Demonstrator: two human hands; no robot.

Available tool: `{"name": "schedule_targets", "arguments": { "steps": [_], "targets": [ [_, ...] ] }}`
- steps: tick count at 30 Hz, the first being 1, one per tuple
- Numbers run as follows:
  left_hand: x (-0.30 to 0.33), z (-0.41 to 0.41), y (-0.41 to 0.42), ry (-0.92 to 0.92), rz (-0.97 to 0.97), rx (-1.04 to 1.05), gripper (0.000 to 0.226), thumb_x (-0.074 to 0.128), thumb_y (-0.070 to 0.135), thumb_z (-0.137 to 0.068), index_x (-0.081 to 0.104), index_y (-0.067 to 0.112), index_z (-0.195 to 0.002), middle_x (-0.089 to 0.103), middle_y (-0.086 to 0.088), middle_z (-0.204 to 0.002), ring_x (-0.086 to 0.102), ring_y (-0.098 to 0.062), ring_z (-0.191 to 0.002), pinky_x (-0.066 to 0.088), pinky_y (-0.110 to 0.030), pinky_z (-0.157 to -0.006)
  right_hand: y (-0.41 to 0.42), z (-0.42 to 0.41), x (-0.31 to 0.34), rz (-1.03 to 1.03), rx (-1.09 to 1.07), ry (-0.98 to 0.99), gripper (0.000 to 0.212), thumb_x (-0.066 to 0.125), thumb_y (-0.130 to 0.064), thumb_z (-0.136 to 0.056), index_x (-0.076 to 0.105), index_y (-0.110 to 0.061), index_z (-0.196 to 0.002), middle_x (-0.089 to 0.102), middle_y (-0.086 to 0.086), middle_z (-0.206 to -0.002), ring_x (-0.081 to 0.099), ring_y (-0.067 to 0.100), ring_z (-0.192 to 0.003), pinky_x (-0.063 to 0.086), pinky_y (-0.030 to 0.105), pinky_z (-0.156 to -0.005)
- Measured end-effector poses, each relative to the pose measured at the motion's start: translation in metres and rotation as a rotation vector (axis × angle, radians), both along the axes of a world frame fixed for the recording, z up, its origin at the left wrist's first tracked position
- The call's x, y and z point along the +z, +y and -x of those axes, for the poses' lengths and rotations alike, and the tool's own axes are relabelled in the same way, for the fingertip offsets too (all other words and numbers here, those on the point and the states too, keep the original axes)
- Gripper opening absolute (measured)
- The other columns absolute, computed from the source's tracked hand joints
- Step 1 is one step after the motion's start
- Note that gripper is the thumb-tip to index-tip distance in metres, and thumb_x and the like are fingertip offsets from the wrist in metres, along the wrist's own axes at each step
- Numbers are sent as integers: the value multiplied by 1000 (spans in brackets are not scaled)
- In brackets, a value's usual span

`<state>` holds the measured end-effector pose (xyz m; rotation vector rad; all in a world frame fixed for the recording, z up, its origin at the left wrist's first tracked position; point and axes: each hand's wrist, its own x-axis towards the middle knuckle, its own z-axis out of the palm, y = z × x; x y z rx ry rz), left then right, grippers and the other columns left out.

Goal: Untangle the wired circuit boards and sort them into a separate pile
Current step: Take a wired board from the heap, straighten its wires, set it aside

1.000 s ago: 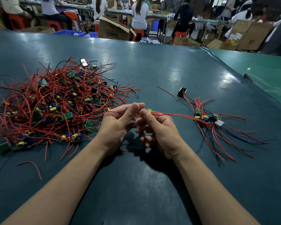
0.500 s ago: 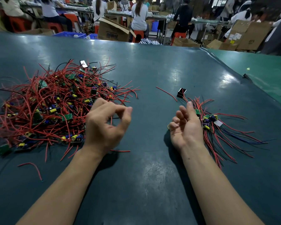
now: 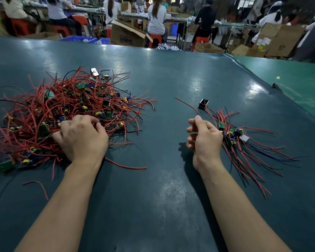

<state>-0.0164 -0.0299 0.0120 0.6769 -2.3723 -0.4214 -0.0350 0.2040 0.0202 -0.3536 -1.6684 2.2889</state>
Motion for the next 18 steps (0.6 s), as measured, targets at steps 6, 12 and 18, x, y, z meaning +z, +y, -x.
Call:
{"name": "schedule_targets", "arguments": {
  "steps": [6, 12, 18],
  "targets": [
    [-2, 3, -2, -64, -5, -31, 23, 62, 39, -91, 70, 26, -108, 65, -7, -115, 45, -34, -113, 31, -48, -90, -2, -1, -1, -71, 51, 13, 29, 57, -22, -98, 65, -11, -72, 57, -6, -54, 41, 9, -38, 30, 18, -37],
    [2, 16, -9, -84, 10, -47, 41, 64, 41, -90, 54, 30, -129, 64, -8, -112, 45, -34, -113, 30, -51, -91, -3, -1, -2, -104, 86, 20, 30, 58, -22, -97, 66, -11, -71, 57, -4, -53, 41, 10, -39, 29, 19, -37],
    [-1, 18, -9, -141, 36, -23, 26, 63, 42, -90, 64, 30, -114, 56, -12, -120, 38, -36, -118, 28, -53, -95, -2, -2, -3, -126, 113, 22, 29, 59, -22, -97, 66, -10, -71, 56, -3, -53, 40, 10, -39, 28, 18, -37]
  ]
}}
